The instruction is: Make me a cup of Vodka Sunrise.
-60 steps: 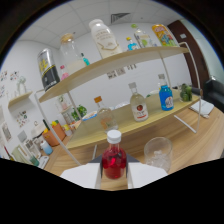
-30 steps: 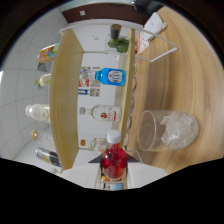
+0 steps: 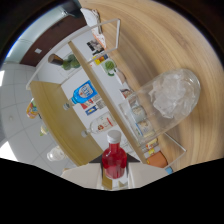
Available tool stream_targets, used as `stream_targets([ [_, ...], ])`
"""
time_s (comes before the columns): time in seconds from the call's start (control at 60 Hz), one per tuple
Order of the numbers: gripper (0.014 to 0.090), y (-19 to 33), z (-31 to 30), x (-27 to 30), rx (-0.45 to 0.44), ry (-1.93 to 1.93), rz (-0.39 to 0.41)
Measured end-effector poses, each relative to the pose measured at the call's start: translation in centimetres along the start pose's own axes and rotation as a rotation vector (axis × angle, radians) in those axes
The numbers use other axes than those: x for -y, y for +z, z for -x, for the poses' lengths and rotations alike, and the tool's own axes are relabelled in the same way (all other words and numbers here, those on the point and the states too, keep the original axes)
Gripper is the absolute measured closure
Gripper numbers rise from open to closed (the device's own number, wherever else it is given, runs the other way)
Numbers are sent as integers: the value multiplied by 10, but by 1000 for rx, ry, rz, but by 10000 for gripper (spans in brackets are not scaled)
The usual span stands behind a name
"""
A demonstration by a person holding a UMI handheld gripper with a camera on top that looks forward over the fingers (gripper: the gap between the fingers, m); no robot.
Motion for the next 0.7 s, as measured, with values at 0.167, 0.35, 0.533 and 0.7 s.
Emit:
stream_targets([
  [0.167,702,-1,1,-5,-17,-69,2],
  [0.35,701,1,12,-32,-92,-558,31],
  [0.533,698,6,14,-77,-165,-1290,56],
  [0.7,701,14,-42,-91,-258,-1780,82],
])
